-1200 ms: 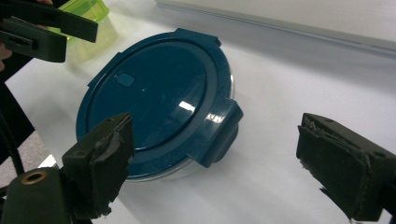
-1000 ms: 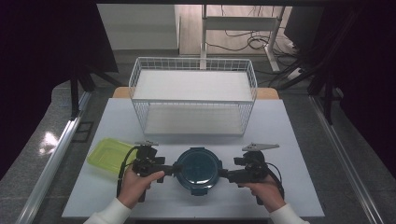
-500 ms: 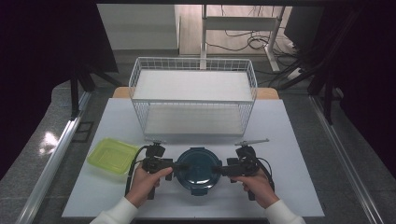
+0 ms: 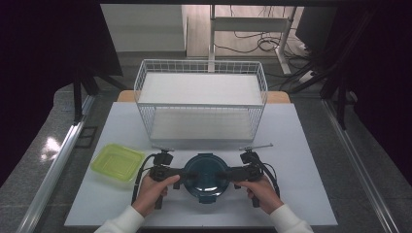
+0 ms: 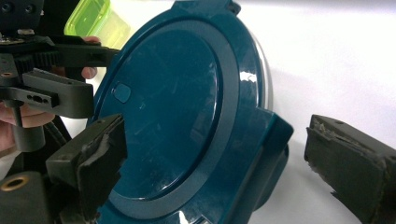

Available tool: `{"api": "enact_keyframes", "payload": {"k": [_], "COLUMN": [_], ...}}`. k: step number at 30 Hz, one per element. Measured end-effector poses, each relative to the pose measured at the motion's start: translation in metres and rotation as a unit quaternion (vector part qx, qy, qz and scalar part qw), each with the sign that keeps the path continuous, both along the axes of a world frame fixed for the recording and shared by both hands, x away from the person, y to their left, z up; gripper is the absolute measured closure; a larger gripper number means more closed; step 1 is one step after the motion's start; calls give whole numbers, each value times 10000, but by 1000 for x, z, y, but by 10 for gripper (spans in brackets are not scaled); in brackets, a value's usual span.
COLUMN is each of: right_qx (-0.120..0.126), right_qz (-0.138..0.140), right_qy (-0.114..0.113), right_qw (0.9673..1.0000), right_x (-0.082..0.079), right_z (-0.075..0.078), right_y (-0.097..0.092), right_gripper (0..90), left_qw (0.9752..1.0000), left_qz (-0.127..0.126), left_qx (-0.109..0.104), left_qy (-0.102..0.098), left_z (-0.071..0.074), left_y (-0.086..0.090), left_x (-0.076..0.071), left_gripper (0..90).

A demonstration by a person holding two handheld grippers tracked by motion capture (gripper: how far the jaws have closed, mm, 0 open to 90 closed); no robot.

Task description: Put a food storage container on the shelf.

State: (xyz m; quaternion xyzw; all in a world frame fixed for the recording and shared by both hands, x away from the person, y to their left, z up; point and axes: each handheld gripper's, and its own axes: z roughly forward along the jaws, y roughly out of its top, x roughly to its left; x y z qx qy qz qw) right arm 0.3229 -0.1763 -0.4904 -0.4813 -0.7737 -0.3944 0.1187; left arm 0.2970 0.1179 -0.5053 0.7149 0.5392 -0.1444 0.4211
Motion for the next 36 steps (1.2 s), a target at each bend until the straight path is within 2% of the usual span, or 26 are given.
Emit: {"api": "enact_keyframes", "payload": {"k": [4,8,11,13,16,17,20,22,28,36], "right_qx": [39,75,210,230,298,355,281,238,346,329], "right_qz": [31,60,5,-17,-47,-47,-58,-125,-297,-417], "right_qy": [155,320,512,549,643,682,662,665,765,677], "right_qw": [9999,9994,9985,9982,9975,9970,9974,9974,9960,9963], "right_x": [0,1,1,2,2,1,0,-1,-2,-10], "right_z": [-5,-10,-15,-15,-17,-17,-16,-14,-12,-6], "right_y": [3,5,4,4,3,3,5,4,-3,-5], "right_gripper": [54,52,62,65,95,142,153,195,253,287], "left_qw": [10000,9997,9995,9992,9988,9988,9990,9993,9988,9992], "left_qz": [-5,5,-47,-82,-133,-127,-72,-15,133,250], "left_qx": [-25,-156,-187,-257,-313,-309,-295,-257,-346,-275], "left_qy": [53,210,269,296,343,346,332,263,314,113], "left_z": [-4,-10,-12,-13,-13,-12,-11,-9,-8,0], "left_y": [-1,-1,-2,-2,-3,-3,-2,-1,0,-2], "left_x": [0,0,0,0,0,-1,-2,-3,-4,-13], "left_gripper": [67,103,128,139,189,191,212,237,279,311]}}
